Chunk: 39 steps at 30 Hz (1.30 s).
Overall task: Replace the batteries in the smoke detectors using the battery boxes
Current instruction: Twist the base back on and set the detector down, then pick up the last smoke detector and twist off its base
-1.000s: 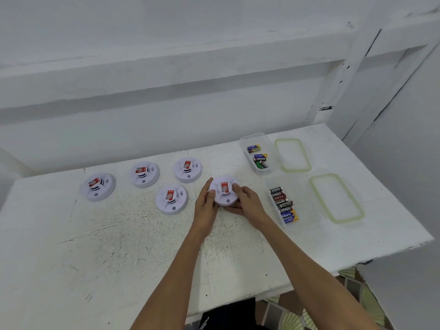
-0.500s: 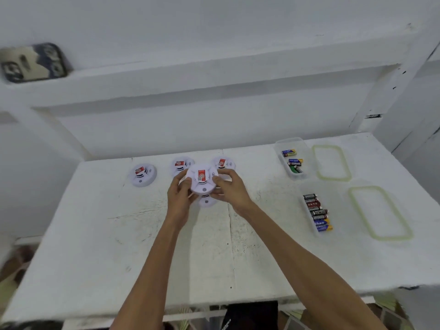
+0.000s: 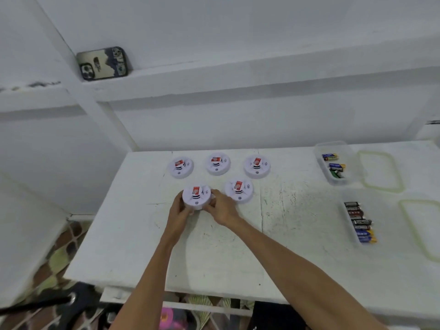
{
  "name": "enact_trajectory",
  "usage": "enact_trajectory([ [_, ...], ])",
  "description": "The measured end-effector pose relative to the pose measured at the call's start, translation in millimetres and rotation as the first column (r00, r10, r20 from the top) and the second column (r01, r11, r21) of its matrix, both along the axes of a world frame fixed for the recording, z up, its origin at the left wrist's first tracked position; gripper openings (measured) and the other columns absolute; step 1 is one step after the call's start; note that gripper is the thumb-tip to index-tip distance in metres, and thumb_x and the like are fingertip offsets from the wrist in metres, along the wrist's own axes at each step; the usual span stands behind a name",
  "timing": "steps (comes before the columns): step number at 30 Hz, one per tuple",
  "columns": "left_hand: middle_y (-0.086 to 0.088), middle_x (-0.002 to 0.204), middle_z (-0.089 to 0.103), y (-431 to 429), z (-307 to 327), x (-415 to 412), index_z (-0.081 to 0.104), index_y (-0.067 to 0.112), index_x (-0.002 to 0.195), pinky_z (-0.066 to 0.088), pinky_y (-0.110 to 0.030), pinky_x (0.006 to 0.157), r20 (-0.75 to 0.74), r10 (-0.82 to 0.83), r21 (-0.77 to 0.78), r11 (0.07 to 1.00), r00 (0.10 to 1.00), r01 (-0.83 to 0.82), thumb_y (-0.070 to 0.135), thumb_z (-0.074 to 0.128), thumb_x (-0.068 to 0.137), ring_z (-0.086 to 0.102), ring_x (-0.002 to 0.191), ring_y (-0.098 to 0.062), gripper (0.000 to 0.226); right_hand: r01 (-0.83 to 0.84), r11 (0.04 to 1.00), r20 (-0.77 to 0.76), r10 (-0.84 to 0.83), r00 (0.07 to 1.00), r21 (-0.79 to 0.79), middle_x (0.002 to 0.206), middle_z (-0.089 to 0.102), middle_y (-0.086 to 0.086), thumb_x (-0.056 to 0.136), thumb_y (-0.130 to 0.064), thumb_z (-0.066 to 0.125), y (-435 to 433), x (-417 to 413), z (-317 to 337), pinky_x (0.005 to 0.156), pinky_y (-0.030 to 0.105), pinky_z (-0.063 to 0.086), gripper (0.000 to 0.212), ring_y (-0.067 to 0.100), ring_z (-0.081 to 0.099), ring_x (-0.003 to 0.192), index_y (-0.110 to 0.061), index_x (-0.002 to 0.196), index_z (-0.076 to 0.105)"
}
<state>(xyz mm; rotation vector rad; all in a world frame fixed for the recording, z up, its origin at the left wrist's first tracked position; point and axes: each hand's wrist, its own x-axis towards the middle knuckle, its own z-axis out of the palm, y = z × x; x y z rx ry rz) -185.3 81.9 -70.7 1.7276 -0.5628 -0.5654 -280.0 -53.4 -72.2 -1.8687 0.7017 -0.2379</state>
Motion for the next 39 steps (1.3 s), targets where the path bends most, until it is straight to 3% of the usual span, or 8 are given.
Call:
enact_trajectory([
  [5,0.020,0.138,0.065,1,-18,3,0.056,0.027,0.143,0.047,-0.014,0.102,0.171,-0.098,0.063,0.994,0.981,0.088,0.013,0.080,0.090,0.060,0.128,-0.001,0.060,0.030,1.000,0.073,-0.029,0.997,-0.003,0.126,0.069,0.007,0.091,-0.009,0.069,3,-1,-9,0.098,0.037,0.053,0.052,0.025,0.067,0.109,-0.015,0.140,0.053],
  [10,0.032,0.134,0.063,-2,-24,-2,0.058,0.029,0.141,0.045,-0.009,0.100,0.272,-0.024,0.071,0.997,0.962,0.005,0.026,0.080,0.085,0.059,0.126,0.005,0.061,0.067,0.997,0.070,-0.065,0.995,-0.031,0.123,0.069,0.014,0.094,-0.003,0.064,2,0,-11,0.085,0.021,0.043,0.052,0.011,0.055,0.095,-0.016,0.143,0.053],
  [14,0.024,0.130,0.068,-7,-28,-1,0.062,0.031,0.136,0.050,-0.016,0.097,0.342,-0.004,0.119,0.992,0.940,-0.039,0.025,0.084,0.086,0.063,0.120,0.002,0.055,0.085,0.996,0.050,-0.084,0.995,-0.011,0.118,0.070,0.016,0.096,-0.004,0.059,-1,0,-16,0.080,0.022,0.041,0.050,0.011,0.051,0.091,-0.019,0.144,0.053],
  [18,0.005,0.142,0.065,-10,-40,1,0.057,0.018,0.146,0.050,-0.034,0.103,0.381,0.044,0.186,0.975,0.924,-0.123,0.023,0.087,0.085,0.061,0.127,-0.014,0.068,0.028,1.000,0.020,-0.028,0.999,-0.011,0.084,0.058,-0.011,0.096,-0.002,0.054,-4,-2,-17,0.078,0.024,0.043,0.055,0.013,0.051,0.089,-0.021,0.147,0.048],
  [23,-0.002,0.142,0.064,-14,-41,-3,0.055,0.016,0.144,0.051,-0.045,0.107,0.338,0.089,0.188,0.969,0.937,-0.160,0.033,0.085,0.082,0.059,0.130,-0.025,0.070,-0.042,0.994,0.024,0.045,0.999,-0.104,0.095,0.066,0.005,0.098,-0.010,0.055,-7,-18,-11,0.074,0.023,0.050,0.041,0.019,0.060,0.085,-0.009,0.139,0.051],
  [28,0.005,0.155,0.044,-33,-33,-26,0.038,0.012,0.157,0.035,-0.027,0.113,0.349,0.106,0.092,0.985,0.931,-0.147,0.020,0.089,0.081,0.042,0.143,-0.015,0.092,0.256,0.914,0.155,-0.217,0.964,-0.316,0.111,0.064,-0.007,0.097,-0.019,0.056,-32,-56,-15,0.080,0.026,0.053,0.026,0.012,0.059,0.099,-0.021,0.123,0.060],
  [35,-0.005,0.161,0.043,-83,-16,-50,0.036,0.011,0.158,0.033,-0.039,0.122,0.313,-0.214,0.179,0.970,0.926,0.164,0.017,0.082,0.088,0.040,0.147,-0.019,0.083,0.255,0.891,0.017,-0.268,0.963,-0.376,0.134,0.048,0.005,0.077,-0.032,0.081,-76,-86,-34,0.088,0.029,0.044,0.082,0.024,0.040,0.125,-0.013,0.145,0.039],
  [39,-0.002,0.138,0.061,-97,-12,-54,0.048,0.017,0.137,0.049,-0.046,0.111,0.273,-0.290,0.218,0.947,0.917,0.235,0.001,0.077,0.082,0.058,0.125,-0.020,0.064,0.235,0.935,-0.015,-0.248,0.969,-0.265,0.138,0.044,0.005,0.079,-0.029,0.080,-77,-89,-45,0.096,0.031,0.047,0.091,0.016,0.032,0.132,-0.024,0.154,0.028],
])
